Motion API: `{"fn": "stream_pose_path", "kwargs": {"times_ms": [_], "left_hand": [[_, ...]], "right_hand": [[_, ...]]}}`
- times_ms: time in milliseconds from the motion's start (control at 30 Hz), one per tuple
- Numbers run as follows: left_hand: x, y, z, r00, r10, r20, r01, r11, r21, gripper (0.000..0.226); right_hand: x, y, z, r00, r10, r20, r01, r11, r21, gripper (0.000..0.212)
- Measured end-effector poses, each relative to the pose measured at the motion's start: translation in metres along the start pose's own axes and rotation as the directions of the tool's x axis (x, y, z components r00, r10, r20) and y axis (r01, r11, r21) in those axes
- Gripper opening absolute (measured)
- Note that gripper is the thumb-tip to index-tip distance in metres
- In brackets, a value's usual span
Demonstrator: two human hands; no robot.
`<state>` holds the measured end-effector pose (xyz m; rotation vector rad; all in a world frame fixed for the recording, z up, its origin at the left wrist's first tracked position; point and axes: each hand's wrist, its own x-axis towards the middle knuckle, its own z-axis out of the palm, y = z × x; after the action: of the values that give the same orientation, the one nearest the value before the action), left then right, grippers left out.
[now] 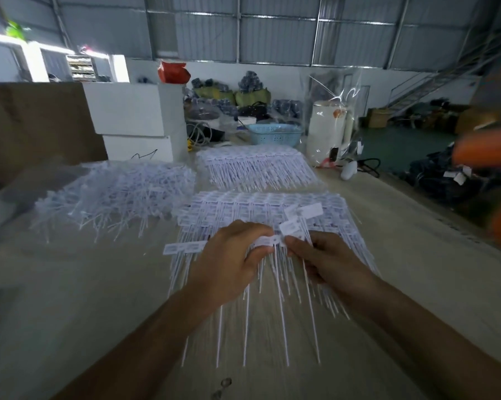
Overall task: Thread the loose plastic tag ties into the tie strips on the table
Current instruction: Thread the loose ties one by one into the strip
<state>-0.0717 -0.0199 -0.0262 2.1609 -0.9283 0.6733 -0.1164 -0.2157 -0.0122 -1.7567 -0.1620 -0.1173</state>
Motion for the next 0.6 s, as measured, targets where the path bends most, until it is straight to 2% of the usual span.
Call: {"fn": "stream_pose_path", "kwargs": {"times_ms": [67, 267, 367, 433, 533, 600], "left_hand": [[0.001, 0.000, 0.001, 0.999, 0.031, -0.010, -0.031, 0.999, 0.030, 0.024], [0.000, -0.001, 0.003, 0.997, 0.074, 0.005, -0.074, 0.997, 0.017, 0.020], [0.001, -0.007, 0.008, 0.999, 0.015, 0.036, -0.014, 0.999, -0.033, 0.026], [0.001, -0.008, 0.010, 1.000, 0.003, 0.003, -0.003, 0.997, -0.076, 0.028], [0.002, -0.002, 0.012, 0.998, 0.036, -0.046, -0.039, 0.997, -0.071, 0.016], [0.003, -0.002, 0.012, 0.998, 0.009, -0.062, -0.014, 0.997, -0.082, 0.019]], "right_hand": [[0.002, 0.000, 0.000, 0.995, -0.095, -0.014, 0.093, 0.990, -0.111, 0.035], [0.004, 0.003, -0.003, 0.974, -0.226, 0.018, 0.223, 0.945, -0.240, 0.043], [0.007, 0.009, -0.006, 0.967, -0.254, 0.027, 0.246, 0.898, -0.365, 0.036], [0.007, 0.012, -0.005, 0.959, -0.281, 0.023, 0.261, 0.856, -0.446, 0.038], [0.008, 0.011, -0.004, 0.967, -0.255, 0.016, 0.244, 0.904, -0.350, 0.035], [0.009, 0.006, -0.006, 0.977, -0.212, -0.005, 0.202, 0.939, -0.276, 0.035]]}}
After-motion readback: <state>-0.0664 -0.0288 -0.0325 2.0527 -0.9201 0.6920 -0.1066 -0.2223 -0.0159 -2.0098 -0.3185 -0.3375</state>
